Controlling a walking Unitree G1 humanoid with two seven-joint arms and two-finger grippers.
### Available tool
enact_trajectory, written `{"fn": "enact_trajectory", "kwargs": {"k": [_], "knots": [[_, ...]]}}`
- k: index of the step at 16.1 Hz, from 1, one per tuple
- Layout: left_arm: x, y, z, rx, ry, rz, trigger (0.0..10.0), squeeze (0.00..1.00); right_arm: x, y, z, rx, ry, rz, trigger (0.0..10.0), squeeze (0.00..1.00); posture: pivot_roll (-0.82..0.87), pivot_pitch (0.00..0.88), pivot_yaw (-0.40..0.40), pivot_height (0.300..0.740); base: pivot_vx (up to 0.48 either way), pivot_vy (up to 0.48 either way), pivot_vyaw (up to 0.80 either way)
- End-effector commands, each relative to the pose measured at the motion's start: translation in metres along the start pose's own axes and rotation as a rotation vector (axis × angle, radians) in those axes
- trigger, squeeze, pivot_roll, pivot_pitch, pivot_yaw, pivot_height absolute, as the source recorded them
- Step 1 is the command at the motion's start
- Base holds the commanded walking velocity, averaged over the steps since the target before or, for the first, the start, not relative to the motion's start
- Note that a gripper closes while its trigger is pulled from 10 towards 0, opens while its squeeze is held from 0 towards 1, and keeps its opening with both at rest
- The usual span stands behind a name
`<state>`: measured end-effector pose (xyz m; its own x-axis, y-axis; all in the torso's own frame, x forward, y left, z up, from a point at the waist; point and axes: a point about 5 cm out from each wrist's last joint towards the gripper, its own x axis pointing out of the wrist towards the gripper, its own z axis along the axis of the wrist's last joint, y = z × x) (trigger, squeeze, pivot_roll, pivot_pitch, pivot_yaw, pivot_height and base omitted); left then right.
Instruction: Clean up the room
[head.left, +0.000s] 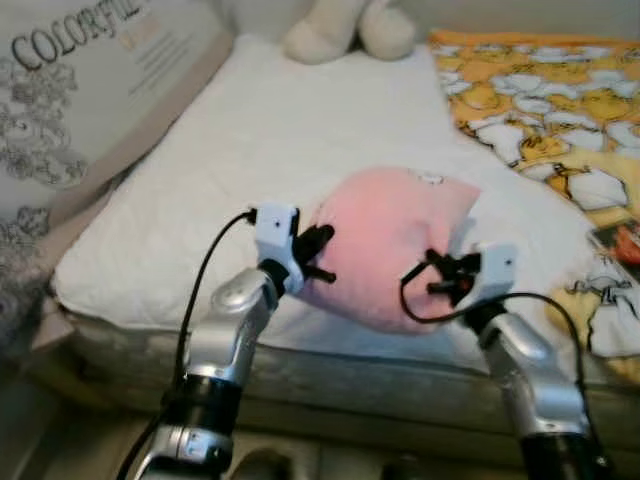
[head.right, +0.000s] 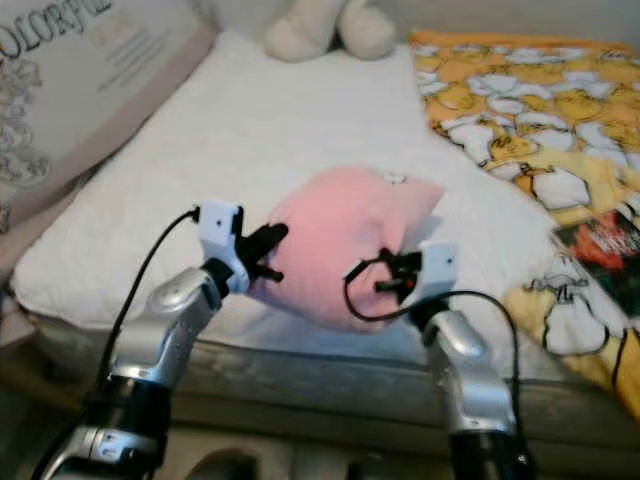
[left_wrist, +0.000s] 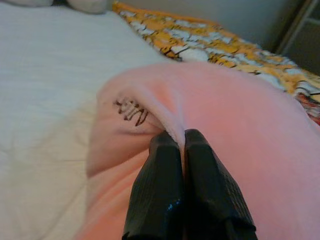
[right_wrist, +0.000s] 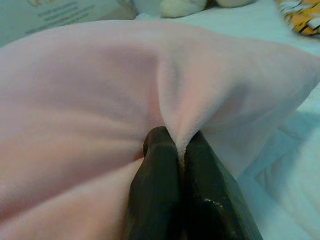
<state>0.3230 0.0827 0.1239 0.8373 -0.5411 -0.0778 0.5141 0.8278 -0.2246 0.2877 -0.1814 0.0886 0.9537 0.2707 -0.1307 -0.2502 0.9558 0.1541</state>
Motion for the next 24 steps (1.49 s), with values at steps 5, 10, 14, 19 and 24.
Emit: {"fn": "enact_trajectory", "kwargs": {"k": [5, 10, 14, 19, 24], "knots": [[0.002, 0.010, 0.007, 0.021, -0.021, 0.023, 0.0, 0.00, 0.008, 0.011, 0.008, -0.002, -0.039, 0.057, 0.0, 0.00, -0.06, 0.000, 0.030, 0.715, 0.000, 0.480, 0.00], [0.004, 0.006, 0.001, 0.026, 0.016, -0.019, 0.0, 0.00, 0.008, 0.011, 0.005, -0.005, -0.034, 0.060, 0.0, 0.00, -0.05, 0.000, 0.029, 0.715, 0.000, 0.384, 0.00], [0.004, 0.011, 0.004, 0.050, -0.009, 0.017, 0.0, 0.00, 0.008, 0.009, 0.006, -0.014, -0.038, 0.057, 0.0, 0.00, -0.05, 0.000, 0.027, 0.715, 0.000, 0.000, 0.00], [0.002, 0.020, 0.019, 0.110, -0.102, 0.101, 0.0, 0.00, 0.009, 0.010, 0.021, -0.174, -0.123, 0.040, 0.0, 0.00, -0.05, 0.000, 0.025, 0.715, 0.288, 0.000, 0.52], [0.008, 0.008, 0.032, 0.189, -0.151, 0.064, 0.0, 0.00, 0.016, -0.003, 0.053, -0.238, -0.222, -0.004, 0.0, 0.00, -0.05, 0.000, 0.025, 0.715, 0.480, 0.000, 0.60]]}}
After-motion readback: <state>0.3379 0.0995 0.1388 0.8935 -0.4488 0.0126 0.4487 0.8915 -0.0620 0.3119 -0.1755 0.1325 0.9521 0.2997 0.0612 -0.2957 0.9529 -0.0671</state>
